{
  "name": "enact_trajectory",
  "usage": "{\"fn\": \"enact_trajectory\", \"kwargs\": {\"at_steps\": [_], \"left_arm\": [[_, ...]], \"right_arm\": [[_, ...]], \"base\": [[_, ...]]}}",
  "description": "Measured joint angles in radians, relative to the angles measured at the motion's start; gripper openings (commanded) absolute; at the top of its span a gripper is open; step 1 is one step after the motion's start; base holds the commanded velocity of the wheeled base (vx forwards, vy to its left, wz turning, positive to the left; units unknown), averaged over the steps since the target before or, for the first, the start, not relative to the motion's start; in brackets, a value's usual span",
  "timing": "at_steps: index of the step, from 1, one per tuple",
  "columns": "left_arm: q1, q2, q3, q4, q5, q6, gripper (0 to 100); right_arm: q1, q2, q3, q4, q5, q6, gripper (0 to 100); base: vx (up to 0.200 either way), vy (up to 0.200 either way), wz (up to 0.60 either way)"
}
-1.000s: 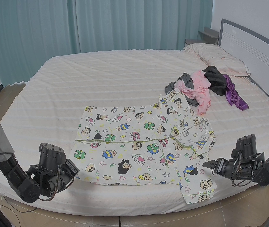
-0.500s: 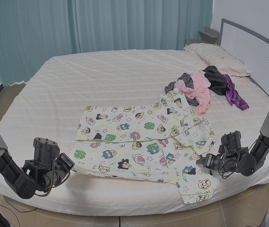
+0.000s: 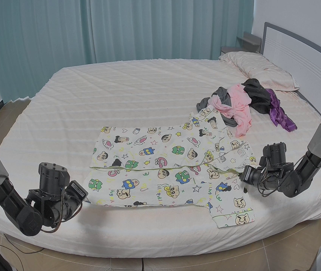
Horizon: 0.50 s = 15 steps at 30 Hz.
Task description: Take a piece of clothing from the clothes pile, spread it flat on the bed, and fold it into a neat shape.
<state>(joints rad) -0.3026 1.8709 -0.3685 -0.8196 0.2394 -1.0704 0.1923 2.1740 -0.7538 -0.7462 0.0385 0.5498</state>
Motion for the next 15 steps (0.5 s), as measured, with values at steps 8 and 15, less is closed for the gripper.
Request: {"fn": "enact_trajectory", "kwargs": {"at_steps": [8,15], "left_arm": [[0.005,0.018,-0.006,-0.001,-0.001,-0.001,0],[0.005,0.023,-0.008,-0.001,-0.003,-0.001,0]], "right_arm": [[-0.012,0.021,-0.011,-0.015,0.028,-0.024,100],[-0.057,-0.030,0.061,-0.016,0.041,-0.033,100]], "base": [[0.000,0.000,0.00],[0.000,0.000,0.00]]}}
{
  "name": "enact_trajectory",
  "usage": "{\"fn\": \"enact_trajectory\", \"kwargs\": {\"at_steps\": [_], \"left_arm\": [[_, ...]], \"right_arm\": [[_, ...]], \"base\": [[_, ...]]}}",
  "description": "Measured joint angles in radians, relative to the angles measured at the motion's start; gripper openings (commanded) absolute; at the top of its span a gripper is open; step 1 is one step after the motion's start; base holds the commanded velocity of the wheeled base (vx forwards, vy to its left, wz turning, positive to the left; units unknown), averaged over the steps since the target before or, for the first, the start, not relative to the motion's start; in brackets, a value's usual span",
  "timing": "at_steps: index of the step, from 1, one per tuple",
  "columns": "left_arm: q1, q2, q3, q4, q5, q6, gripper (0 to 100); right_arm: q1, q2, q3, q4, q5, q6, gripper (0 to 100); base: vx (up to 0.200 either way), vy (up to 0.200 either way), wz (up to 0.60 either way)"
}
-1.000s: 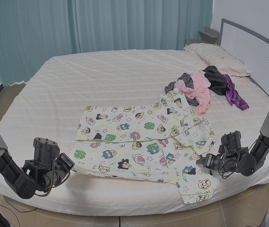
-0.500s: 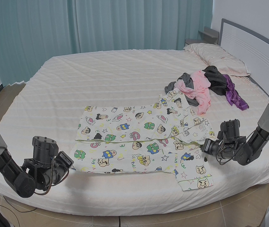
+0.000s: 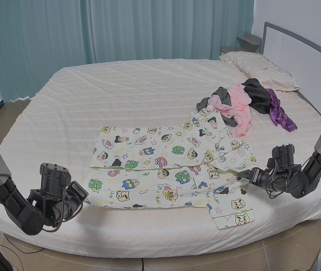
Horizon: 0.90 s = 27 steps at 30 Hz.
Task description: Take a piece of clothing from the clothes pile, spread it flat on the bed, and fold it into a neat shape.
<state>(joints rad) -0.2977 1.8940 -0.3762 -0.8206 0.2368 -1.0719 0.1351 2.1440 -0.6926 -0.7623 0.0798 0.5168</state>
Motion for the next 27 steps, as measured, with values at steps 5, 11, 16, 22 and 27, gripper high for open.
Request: {"fn": "enact_trajectory", "kwargs": {"at_steps": [5,11,16,22,27], "left_arm": [[0.000,0.001,0.001,0.000,-0.001,0.000,0],[0.000,0.000,0.003,0.000,-0.001,0.000,0],[-0.002,-0.001,0.003,0.000,-0.001,0.000,0],[-0.003,-0.004,0.006,0.000,-0.001,0.000,0],[-0.004,-0.005,0.008,0.000,-0.001,0.000,0]], "right_arm": [[-0.040,-0.076,0.066,0.001,0.020,-0.015,100],[-0.061,-0.154,0.173,0.002,0.099,-0.025,100],[-0.051,-0.191,0.300,0.000,0.172,-0.095,100],[-0.038,-0.173,0.355,-0.002,0.239,-0.183,100],[-0.024,-0.137,0.353,-0.010,0.260,-0.206,100]], "base": [[0.000,0.000,0.00],[0.000,0.000,0.00],[0.000,0.000,0.00],[0.000,0.000,0.00],[0.000,0.000,0.00]]}}
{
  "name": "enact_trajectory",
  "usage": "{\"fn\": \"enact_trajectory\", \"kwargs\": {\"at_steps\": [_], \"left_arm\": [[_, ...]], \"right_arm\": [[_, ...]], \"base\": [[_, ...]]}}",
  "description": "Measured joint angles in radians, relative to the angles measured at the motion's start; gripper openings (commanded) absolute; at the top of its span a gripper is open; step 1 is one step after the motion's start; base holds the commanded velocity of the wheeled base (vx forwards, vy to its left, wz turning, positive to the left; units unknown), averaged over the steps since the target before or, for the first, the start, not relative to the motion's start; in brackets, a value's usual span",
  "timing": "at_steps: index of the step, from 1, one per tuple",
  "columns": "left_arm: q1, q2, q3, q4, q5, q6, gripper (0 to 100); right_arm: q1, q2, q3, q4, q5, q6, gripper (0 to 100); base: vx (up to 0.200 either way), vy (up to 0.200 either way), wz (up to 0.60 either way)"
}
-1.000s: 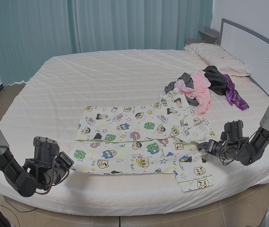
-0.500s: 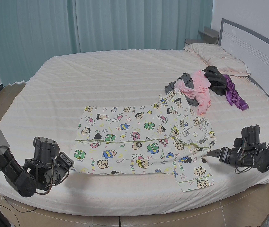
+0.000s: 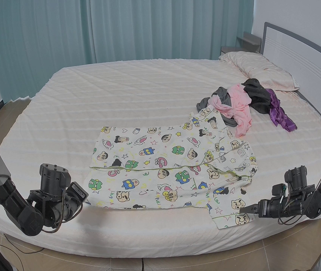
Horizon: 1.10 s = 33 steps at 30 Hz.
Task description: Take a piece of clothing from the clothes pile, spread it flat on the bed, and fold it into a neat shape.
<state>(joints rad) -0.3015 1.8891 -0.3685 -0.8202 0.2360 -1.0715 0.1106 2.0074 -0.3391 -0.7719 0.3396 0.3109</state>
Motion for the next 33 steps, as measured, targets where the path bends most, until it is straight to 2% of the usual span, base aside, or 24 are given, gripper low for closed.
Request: {"fn": "enact_trajectory", "kwargs": {"at_steps": [7,16,17,33], "left_arm": [[-0.001,0.000,-0.001,0.000,-0.001,0.000,0],[-0.001,0.000,-0.001,0.000,-0.001,0.000,0],[-0.001,0.000,-0.001,0.000,-0.001,0.000,0],[-0.008,-0.004,0.008,0.000,0.000,0.002,0]], "right_arm": [[0.019,0.031,-0.023,-0.010,0.027,-0.004,100],[0.026,0.068,-0.049,-0.010,0.029,-0.004,100],[0.026,0.071,-0.050,-0.011,0.029,-0.004,0],[0.014,0.060,-0.007,-0.010,0.028,-0.001,0]], "base": [[0.000,0.000,0.00],[0.000,0.000,0.00],[0.000,0.000,0.00],[0.000,0.000,0.00]]}}
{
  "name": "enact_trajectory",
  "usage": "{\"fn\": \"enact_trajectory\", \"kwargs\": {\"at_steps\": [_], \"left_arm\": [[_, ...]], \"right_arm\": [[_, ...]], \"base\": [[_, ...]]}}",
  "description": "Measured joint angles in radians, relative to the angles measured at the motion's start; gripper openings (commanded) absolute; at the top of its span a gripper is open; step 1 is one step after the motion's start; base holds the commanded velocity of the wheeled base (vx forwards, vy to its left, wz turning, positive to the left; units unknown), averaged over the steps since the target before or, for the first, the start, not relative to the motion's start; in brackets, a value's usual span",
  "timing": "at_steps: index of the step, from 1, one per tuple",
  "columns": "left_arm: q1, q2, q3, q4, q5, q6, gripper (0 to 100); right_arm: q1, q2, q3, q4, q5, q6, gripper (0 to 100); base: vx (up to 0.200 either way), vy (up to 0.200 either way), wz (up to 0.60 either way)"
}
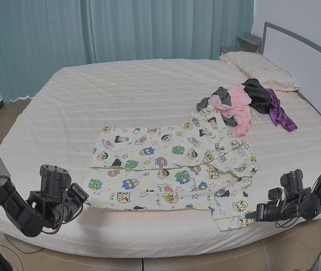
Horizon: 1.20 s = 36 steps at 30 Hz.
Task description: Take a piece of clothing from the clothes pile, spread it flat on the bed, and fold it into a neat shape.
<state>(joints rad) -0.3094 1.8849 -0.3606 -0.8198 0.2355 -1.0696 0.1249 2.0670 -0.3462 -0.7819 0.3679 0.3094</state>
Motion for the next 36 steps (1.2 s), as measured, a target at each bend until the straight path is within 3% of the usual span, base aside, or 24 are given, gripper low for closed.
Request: {"fn": "enact_trajectory", "kwargs": {"at_steps": [7,15,23,36], "left_arm": [[-0.017,-0.017,0.034,0.000,0.002,0.027,0],[-0.039,-0.057,0.109,0.001,0.006,0.145,0],[-0.063,-0.065,0.188,0.004,0.010,0.246,0],[-0.133,-0.064,0.258,0.010,0.035,0.260,0]], "right_arm": [[-0.002,-0.086,0.083,0.007,-0.002,0.003,0],[-0.008,-0.202,0.194,0.023,-0.014,0.001,0],[-0.007,-0.267,0.276,0.022,-0.082,-0.017,0],[-0.005,-0.336,0.327,0.041,-0.096,-0.054,0]], "base": [[0.000,0.000,0.00],[0.000,0.000,0.00],[0.000,0.000,0.00],[0.000,0.000,0.00]]}}
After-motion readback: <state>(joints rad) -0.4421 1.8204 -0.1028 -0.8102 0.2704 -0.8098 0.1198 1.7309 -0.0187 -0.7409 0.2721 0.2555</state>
